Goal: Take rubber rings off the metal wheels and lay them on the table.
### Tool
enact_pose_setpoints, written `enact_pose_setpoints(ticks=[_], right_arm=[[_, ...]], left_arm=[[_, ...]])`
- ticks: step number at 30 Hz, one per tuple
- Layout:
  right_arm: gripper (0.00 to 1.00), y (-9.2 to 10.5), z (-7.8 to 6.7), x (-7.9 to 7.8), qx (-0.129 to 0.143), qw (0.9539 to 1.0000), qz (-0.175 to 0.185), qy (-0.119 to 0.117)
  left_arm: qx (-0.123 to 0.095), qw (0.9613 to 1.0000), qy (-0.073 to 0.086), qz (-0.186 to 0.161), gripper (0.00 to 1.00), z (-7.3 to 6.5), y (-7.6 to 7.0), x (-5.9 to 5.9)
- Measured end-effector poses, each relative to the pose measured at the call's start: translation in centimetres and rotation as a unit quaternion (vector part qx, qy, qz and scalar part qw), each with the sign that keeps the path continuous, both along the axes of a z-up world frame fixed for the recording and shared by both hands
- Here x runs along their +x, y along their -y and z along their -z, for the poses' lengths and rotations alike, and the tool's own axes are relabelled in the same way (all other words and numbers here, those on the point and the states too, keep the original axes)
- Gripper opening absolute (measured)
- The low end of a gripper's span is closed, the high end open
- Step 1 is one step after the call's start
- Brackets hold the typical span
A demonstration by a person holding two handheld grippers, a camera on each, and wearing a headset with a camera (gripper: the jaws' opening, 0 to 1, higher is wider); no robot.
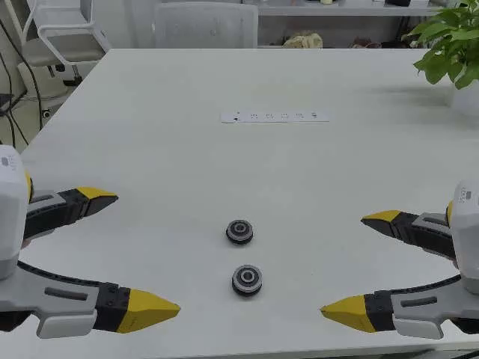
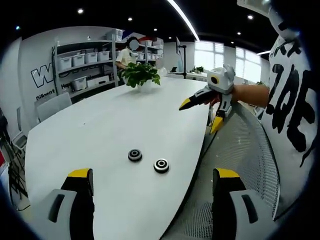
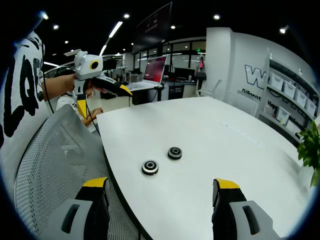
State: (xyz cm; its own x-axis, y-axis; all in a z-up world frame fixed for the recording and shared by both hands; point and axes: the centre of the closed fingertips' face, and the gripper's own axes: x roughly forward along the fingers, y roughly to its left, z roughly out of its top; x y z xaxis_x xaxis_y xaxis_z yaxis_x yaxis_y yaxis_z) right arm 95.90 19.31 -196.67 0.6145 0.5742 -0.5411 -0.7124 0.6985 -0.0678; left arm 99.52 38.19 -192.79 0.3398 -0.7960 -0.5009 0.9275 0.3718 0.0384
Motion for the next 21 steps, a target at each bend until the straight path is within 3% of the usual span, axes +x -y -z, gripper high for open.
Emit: enact_pose_setpoints(ticks=[21], right_arm=[[0.84,0.17,0.47,0.0,-0.005,1.0,-0.002,-0.007]], left_arm=[[0.001,1.0,0.001,0.002,0.99,-0.07,-0.06,0.19]])
